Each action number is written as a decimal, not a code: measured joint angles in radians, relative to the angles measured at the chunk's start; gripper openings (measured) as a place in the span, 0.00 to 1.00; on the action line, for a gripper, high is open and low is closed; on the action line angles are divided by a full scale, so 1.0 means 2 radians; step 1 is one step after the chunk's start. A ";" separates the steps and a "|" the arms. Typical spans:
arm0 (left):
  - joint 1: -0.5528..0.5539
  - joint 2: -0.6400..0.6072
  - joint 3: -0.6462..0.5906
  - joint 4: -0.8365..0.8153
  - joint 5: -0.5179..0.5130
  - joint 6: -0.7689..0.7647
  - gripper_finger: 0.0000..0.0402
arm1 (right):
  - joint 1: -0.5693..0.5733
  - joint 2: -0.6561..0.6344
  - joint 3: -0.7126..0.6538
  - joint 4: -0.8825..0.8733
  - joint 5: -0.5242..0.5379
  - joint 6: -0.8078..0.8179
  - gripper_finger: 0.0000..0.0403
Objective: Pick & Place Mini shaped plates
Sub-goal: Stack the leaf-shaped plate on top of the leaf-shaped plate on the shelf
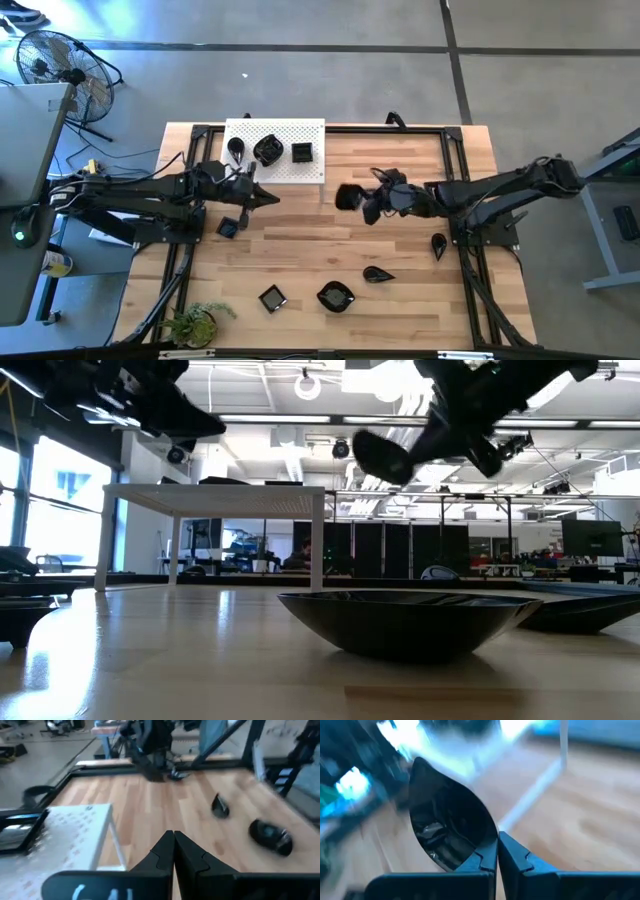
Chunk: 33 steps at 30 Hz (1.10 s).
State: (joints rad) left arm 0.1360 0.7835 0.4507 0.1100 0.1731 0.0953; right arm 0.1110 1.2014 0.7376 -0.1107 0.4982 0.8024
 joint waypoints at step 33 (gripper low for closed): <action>-0.242 0.210 0.165 0.180 -0.598 0.052 0.33 | 0.054 0.245 0.086 0.652 0.206 -0.515 0.00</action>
State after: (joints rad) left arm -0.3490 1.2042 0.7799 0.4698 -1.0222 0.1986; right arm 0.2190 1.6905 0.9088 1.1934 0.9095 -0.2267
